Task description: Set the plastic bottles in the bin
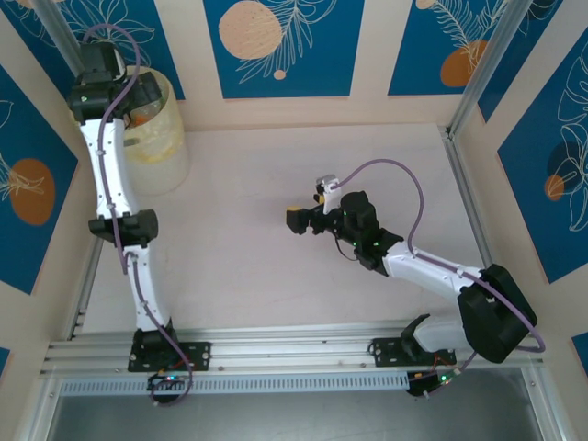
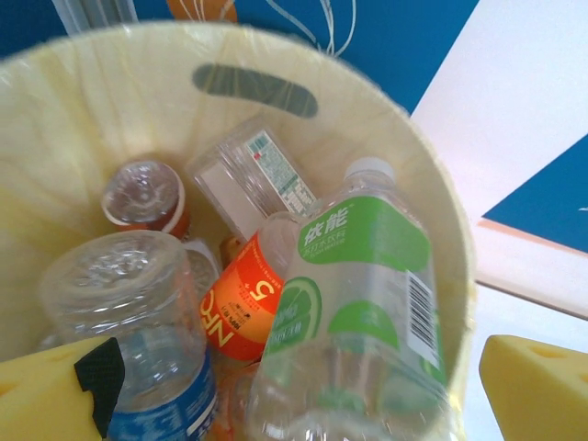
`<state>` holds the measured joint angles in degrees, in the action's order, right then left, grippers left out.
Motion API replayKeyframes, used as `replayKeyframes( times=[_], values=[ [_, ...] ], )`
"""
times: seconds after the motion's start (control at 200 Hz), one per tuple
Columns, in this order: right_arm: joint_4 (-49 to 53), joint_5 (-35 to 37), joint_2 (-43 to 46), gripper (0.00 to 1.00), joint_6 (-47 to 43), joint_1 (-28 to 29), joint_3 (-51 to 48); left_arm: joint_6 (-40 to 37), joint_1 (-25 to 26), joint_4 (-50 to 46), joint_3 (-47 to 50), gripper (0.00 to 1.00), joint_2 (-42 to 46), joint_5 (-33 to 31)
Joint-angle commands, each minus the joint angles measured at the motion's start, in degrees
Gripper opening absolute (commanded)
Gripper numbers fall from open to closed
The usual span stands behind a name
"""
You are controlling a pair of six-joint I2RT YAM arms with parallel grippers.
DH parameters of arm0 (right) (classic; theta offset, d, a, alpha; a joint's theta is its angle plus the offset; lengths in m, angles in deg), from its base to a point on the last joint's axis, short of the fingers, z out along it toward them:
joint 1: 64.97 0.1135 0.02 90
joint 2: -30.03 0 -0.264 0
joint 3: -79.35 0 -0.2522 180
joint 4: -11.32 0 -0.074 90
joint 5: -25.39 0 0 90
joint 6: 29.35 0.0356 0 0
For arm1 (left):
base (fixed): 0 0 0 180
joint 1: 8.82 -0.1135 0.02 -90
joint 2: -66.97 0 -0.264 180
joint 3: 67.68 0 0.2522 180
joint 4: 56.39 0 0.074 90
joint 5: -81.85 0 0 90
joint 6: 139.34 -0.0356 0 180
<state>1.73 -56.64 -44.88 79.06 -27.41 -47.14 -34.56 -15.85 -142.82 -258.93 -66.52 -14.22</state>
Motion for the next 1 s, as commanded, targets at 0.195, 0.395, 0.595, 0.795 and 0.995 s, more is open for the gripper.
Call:
replayKeyframes(
  times=[0.195,0.395,0.595,0.795,0.995],
  values=[
    [-5.3,0.9,-0.2,1.0,-0.1,-1.1,-2.2,-4.0,4.6,4.0,20.8,1.0,22.0,-4.0],
    [-4.8,3.4,2.3,0.99,1.4,-5.0,-3.8,-7.6,15.4,12.2,45.1,1.0,36.9,-9.5],
    [-0.4,10.5,10.1,1.0,-1.3,-11.0,-7.0,-4.3,17.8,47.1,89.7,1.0,57.0,-4.5],
    [7.6,14.0,17.9,1.0,-3.1,-22.4,-9.8,-7.6,17.7,74.1,120.5,1.0,67.7,-2.1],
    [10.3,12.4,19.3,0.99,-4.1,-33.6,-12.9,-13.3,16.7,91.2,142.5,1.0,69.1,-11.8]
  ],
)
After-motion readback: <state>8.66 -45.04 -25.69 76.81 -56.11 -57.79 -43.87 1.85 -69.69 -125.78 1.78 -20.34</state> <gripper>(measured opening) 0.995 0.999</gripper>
